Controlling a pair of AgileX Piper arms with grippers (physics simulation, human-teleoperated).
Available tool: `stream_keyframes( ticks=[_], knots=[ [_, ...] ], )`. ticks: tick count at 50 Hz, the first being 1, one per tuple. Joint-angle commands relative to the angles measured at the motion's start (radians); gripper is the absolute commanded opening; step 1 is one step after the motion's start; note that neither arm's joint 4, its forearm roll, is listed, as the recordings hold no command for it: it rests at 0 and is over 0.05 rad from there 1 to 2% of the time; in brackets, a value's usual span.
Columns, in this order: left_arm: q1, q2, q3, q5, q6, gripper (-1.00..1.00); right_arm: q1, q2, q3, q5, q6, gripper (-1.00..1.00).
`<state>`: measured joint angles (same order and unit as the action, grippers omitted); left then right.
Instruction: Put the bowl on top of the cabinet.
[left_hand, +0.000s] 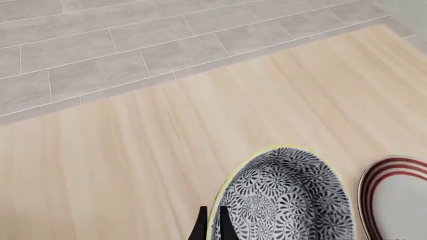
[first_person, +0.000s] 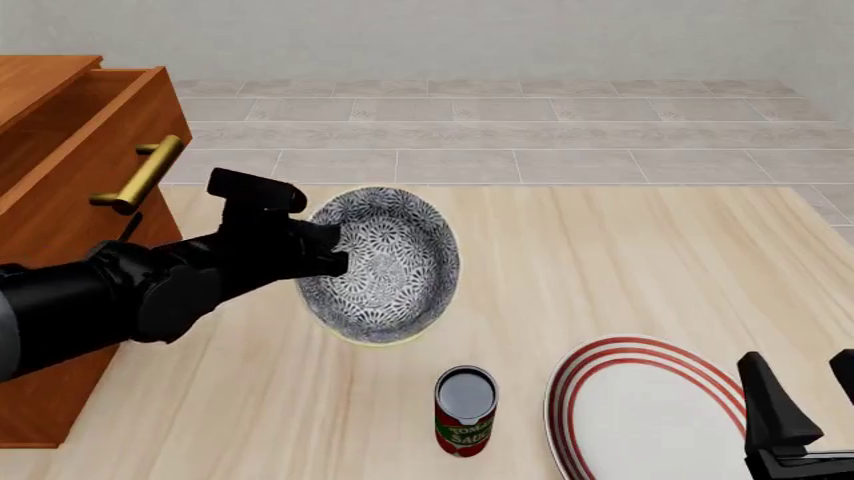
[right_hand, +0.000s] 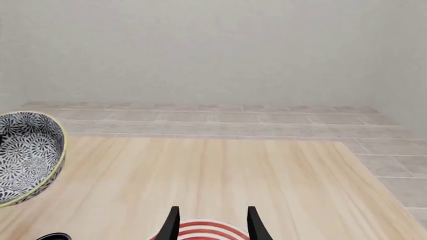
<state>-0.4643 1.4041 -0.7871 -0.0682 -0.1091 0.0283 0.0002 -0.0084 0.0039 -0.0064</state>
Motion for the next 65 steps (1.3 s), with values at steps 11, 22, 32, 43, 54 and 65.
stream_keyframes(
  ticks=[11, 22, 32, 43, 54, 65],
  knots=[
    [-0.030, -0.109, -0.011, 0.069, -0.001, -1.00, 0.005, 0.000, 0.000, -0.002, -0.003, 1.00],
    [-0.033, -0.184, -0.032, 0.130, -0.003, -1.00, 0.007, 0.000, -0.011, 0.004, -0.006, 1.00],
    [-0.030, -0.243, -0.043, 0.164, -0.003, -1.00, 0.009, 0.000, -0.019, 0.009, -0.010, 1.00],
    [-0.016, -0.288, -0.066, 0.211, 0.001, -1.00, 0.010, 0.000, -0.028, 0.017, -0.012, 1.00],
    [0.005, -0.345, -0.090, 0.261, 0.011, -1.00, 0.011, 0.000, -0.026, 0.016, -0.014, 1.00],
    [0.012, -0.364, -0.115, 0.288, 0.009, -1.00, 0.015, 0.000, -0.022, 0.012, -0.011, 1.00]
  ],
)
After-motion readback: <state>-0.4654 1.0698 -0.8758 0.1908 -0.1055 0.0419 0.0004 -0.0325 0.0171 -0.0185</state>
